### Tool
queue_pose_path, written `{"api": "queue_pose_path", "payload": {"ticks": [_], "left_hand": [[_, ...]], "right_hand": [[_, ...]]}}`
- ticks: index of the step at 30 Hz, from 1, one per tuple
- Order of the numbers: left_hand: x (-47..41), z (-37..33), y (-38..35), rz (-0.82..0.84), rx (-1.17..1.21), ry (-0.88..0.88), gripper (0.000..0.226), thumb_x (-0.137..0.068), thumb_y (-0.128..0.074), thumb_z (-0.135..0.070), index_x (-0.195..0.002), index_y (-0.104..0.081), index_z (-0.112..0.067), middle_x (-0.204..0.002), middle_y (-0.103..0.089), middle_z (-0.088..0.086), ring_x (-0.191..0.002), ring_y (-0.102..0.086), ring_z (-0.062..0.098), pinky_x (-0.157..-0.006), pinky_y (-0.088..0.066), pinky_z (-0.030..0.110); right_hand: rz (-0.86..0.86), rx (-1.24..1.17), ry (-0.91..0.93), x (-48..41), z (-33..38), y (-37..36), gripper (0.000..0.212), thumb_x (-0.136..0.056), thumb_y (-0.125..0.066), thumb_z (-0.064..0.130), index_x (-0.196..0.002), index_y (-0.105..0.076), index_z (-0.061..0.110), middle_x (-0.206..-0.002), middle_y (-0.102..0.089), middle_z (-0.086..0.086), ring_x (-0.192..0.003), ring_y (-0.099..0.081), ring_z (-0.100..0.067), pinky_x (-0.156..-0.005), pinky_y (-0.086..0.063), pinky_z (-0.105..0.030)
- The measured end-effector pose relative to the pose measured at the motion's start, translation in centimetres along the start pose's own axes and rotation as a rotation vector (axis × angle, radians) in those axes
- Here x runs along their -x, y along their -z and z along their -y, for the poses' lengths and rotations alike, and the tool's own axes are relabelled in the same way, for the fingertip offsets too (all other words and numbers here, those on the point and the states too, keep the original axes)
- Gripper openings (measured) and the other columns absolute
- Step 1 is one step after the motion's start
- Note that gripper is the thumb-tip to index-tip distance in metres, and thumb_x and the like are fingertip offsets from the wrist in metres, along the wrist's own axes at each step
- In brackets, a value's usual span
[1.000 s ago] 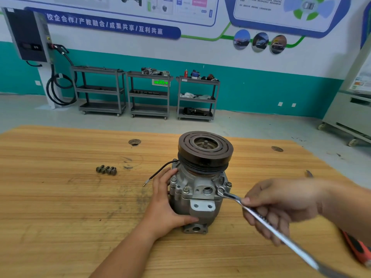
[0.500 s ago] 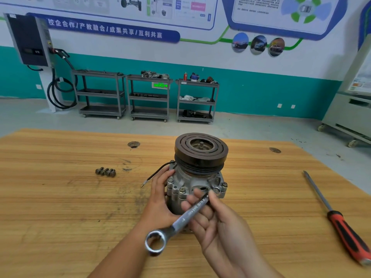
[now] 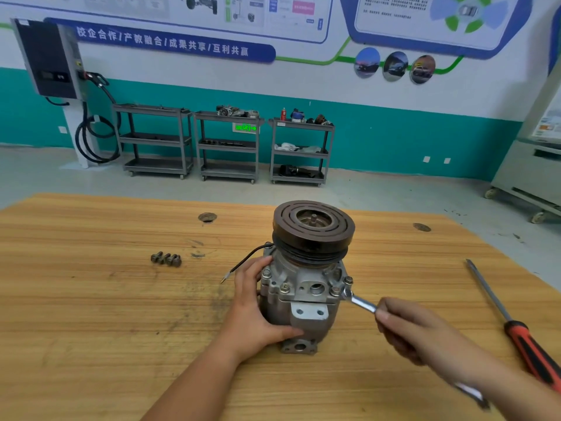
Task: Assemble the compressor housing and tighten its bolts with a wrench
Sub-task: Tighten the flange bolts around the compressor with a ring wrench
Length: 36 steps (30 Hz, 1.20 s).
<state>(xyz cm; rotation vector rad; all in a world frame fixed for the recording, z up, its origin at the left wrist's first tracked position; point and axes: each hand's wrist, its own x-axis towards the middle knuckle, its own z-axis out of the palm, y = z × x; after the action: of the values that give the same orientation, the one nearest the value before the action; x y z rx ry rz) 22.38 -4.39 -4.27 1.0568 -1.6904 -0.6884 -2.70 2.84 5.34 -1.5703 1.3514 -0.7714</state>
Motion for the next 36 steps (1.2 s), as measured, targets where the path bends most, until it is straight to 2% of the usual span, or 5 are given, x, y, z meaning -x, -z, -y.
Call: {"api": "queue_pose_path", "payload": {"ticks": [9,18,23,31,36], "left_hand": [[0.1,-0.7,0.1,0.013,0.036,0.026,0.114,-0.048,-0.095,-0.026,-0.13,-0.021,-0.053,-0.146,-0.029,-0.008,-0.134,-0.037,0.011,-0.108,-0.036,0.026],[0.1,-0.8,0.1,0.023,0.035,0.039,0.115,-0.047,-0.096,-0.026,-0.129,-0.022,-0.056,-0.146,-0.03,-0.007,-0.134,-0.038,0.015,-0.11,-0.038,0.042],[0.1,-0.7,0.1,0.014,0.019,0.021,0.116,-0.046,-0.096,-0.028,-0.127,-0.02,-0.064,-0.146,-0.029,-0.009,-0.134,-0.037,0.013,-0.111,-0.036,0.038],[0.0,-0.2,-0.2,-0.018,0.072,0.007,0.108,-0.041,-0.09,-0.044,-0.127,-0.027,-0.064,-0.143,-0.037,-0.006,-0.13,-0.045,0.021,-0.104,-0.043,0.049],[0.0,-0.5,-0.4,-0.04,0.053,-0.002,0.095,-0.047,-0.081,-0.06,-0.122,-0.024,-0.07,-0.138,-0.037,-0.012,-0.125,-0.048,0.01,-0.1,-0.043,0.019]], "right_hand": [[0.298,0.821,0.099,-5.6,6.9,4.5,0.015,-0.091,-0.049,0.045,-0.082,-0.06,0.05,-0.061,-0.057,0.028,-0.058,-0.049,0.006,-0.055,-0.035,-0.009],[0.563,1.051,-0.159,-8.3,10.4,4.3,0.023,-0.095,-0.046,0.041,-0.096,-0.068,0.032,-0.075,-0.058,0.01,-0.075,-0.055,-0.008,-0.075,-0.044,-0.024],[0.738,0.161,-0.472,-4.8,7.4,3.6,0.03,-0.09,-0.047,0.034,-0.086,-0.063,0.009,-0.06,-0.062,-0.002,-0.052,-0.065,-0.013,-0.048,-0.055,-0.022],[0.151,-0.932,-0.368,-0.1,4.9,-6.2,0.033,-0.077,-0.055,0.024,-0.056,-0.072,0.005,-0.056,-0.064,-0.017,-0.045,-0.065,-0.027,-0.033,-0.048,-0.025],[-0.088,-1.47,-0.213,-0.6,6.0,-10.7,0.045,-0.09,-0.049,0.021,-0.061,-0.07,-0.006,-0.062,-0.067,-0.02,-0.049,-0.067,-0.025,-0.033,-0.049,-0.025]]}}
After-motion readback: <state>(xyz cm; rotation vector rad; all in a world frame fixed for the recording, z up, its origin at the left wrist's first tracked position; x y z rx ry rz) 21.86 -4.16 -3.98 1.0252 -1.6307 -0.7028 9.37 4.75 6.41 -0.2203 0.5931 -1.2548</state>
